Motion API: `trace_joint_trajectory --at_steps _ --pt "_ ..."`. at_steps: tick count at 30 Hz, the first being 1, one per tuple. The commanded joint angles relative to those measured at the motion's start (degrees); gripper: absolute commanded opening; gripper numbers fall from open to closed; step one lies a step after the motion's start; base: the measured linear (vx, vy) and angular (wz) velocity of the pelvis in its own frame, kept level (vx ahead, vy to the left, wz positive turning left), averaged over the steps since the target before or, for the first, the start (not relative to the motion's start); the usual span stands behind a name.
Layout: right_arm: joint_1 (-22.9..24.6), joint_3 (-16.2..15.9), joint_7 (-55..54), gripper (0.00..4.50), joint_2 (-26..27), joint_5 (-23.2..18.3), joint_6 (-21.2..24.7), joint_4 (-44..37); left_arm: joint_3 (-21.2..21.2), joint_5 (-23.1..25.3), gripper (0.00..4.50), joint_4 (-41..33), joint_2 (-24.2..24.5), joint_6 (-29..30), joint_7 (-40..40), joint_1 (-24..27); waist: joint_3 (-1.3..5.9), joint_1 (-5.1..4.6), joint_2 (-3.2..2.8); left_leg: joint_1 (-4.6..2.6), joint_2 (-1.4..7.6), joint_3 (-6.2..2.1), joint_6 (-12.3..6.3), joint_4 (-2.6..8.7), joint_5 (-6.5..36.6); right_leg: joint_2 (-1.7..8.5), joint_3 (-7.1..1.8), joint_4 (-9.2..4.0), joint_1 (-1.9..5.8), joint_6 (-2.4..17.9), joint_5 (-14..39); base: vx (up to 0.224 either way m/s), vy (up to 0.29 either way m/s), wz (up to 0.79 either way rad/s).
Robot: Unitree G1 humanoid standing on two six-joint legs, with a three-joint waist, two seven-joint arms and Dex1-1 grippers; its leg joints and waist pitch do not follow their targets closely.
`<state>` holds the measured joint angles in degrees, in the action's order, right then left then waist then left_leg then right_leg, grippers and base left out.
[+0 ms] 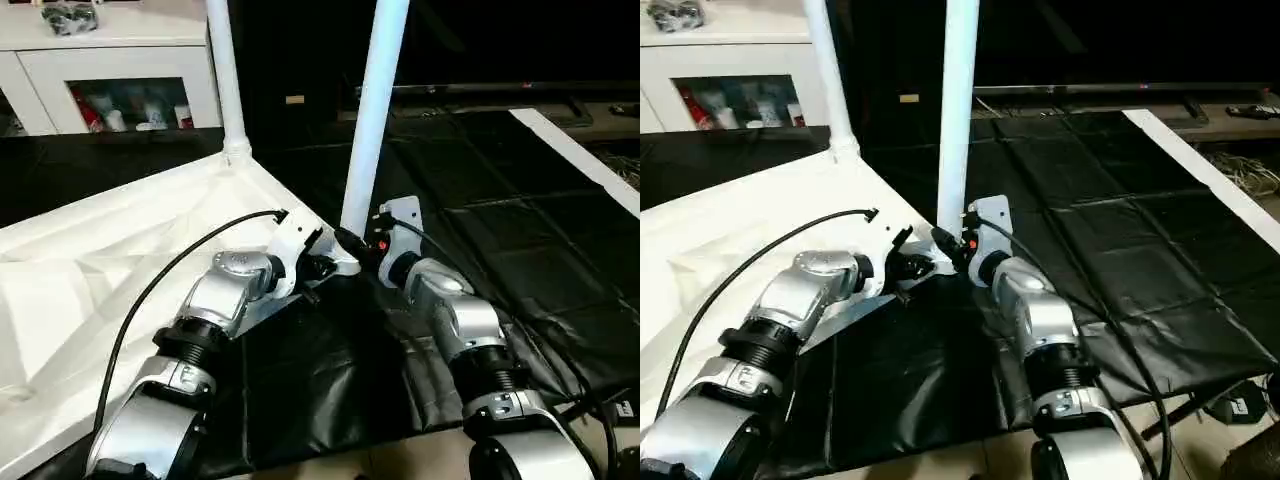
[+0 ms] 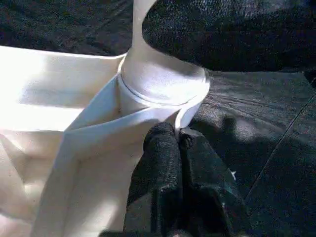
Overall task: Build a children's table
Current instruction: Rotate leg to tighten, then rotate table base
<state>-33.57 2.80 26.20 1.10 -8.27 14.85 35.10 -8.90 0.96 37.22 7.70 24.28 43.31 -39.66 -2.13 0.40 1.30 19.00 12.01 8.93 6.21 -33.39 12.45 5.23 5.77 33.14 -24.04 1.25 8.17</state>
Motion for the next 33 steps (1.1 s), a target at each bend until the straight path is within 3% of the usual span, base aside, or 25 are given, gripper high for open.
trace_joint_trajectory --at_steps 1,5,8,9,12,18,19,20,21,29,32,33 --pt "2.73 -3.39 4.01 2.73 1.34 -0.97 2.43 1.41 -2.16 -0.75 0.0 -2.22 -0.84 -2.62 3.41 -0.56 3.21 0.79 -0.2 0.96 0.44 0.73 -4.46 3.85 7.96 2.75 -2.56 -3.7 3.89 11.64 16.72 0.0 0.0 0.0" --pt "5.7 -4.08 10.06 3.11 -3.01 -1.44 0.9 -3.34 -3.18 -0.06 0.0 -1.97 0.78 -4.28 6.2 -0.57 3.33 1.31 -0.09 1.14 0.57 0.68 -4.95 3.81 5.83 2.65 -2.6 -3.14 4.18 12.13 13.17 0.0 0.0 0.0" --pt "7.81 -3.37 13.13 3.32 -6.98 -1.45 -0.36 -6.21 -3.3 0.22 0.0 -1.23 1.5 -5.08 7.04 -0.82 3.37 2.24 -0.01 0.91 0.64 0.87 -5.66 3.67 5.2 2.71 -2.75 -3.03 4.15 12.46 11.94 0.0 0.0 0.0" --pt "8.5 -2.57 14.66 3.32 -8.57 -2.4 0.51 -7.45 -3.57 0.28 0.0 -1.0 1.79 -5.54 7.39 -0.92 3.26 2.41 -0.01 1.03 0.57 0.8 -5.55 3.75 5.13 2.63 -2.68 -3.06 4.4 12.52 12.21 0.0 0.0 0.0" --pt "10.83 0.37 19.55 3.54 -13.1 -6.33 2.94 -11.75 -4.71 0.87 0.0 -0.47 2.68 -7.96 8.82 -1.08 3.25 2.68 -0.02 0.88 0.71 0.84 -5.53 3.72 6.11 2.74 -2.73 -3.24 4.19 12.18 13.75 0.0 0.0 0.0" --pt "15.33 1.7 26.73 3.96 -18.07 -10.48 4.41 -18.07 -5.06 1.21 0.0 -0.37 3.07 -11.12 8.5 -1.06 3.33 3.69 0.44 1.18 0.64 0.89 -6.83 3.46 4.22 2.67 -2.75 -3.02 4.41 11.96 11.58 0.0 0.0 0.0" --pt "16.96 1.63 28.8 4.24 -19.54 -11.4 5.04 -20.21 -4.7 0.46 0.0 -1.28 2.99 -10.99 9.09 -0.84 3.29 3.72 0.55 1.22 0.6 0.88 -6.75 3.48 4.39 2.69 -2.66 -3.14 4.42 11.74 12.51 0.0 0.0 0.0" --pt "17.68 1.72 29.35 4.24 -20.1 -11.88 5.69 -21.41 -4.72 -0.15 0.0 -2.54 3.13 -9.57 10.08 -0.59 3.24 3.74 0.54 1.18 0.59 0.92 -6.72 3.48 4.8 2.67 -2.63 -3.25 4.39 11.57 13.28 0.0 0.0 0.0" --pt "18.37 1.73 29.76 4.35 -20.62 -12.52 6.55 -22.7 -4.94 -0.64 0.43 -3.99 3.42 -8.25 11.09 -0.22 3.23 3.84 0.76 1.17 0.64 0.89 -6.7 3.5 4.92 2.72 -2.64 -3.32 4.41 11.15 14.26 0.0 0.0 0.0" --pt "19.77 -0.61 32.01 4.5 -21.03 -14.72 8.84 -26.94 -6.18 -2.0 0.94 -13.18 6.96 -3.39 14.76 2.96 2.98 3.81 0.68 1.19 0.74 0.84 -5.27 3.73 6.19 2.72 -2.57 -3.61 4.07 9.79 17.95 0.0 0.0 0.0" --pt "19.63 -1.32 31.91 4.5 -20.24 -15.52 9.62 -28.49 -5.79 -2.92 1.26 -19.96 10.59 1.68 16.82 5.25 3.02 3.53 0.68 1.22 0.84 0.71 -4.64 3.85 6.03 2.8 -2.58 -3.38 4.09 9.5 18.23 0.0 0.0 0.0" --pt "19.41 -2.03 32.2 4.5 -19.63 -16.19 10.22 -29.66 -5.53 -3.52 1.3 -25.51 14.35 5.43 18.94 7.43 3.02 3.45 0.5 1.25 0.88 0.68 -4.34 3.9 5.76 2.79 -2.63 -3.22 4.07 9.73 17.87 0.0 0.0 0.0"
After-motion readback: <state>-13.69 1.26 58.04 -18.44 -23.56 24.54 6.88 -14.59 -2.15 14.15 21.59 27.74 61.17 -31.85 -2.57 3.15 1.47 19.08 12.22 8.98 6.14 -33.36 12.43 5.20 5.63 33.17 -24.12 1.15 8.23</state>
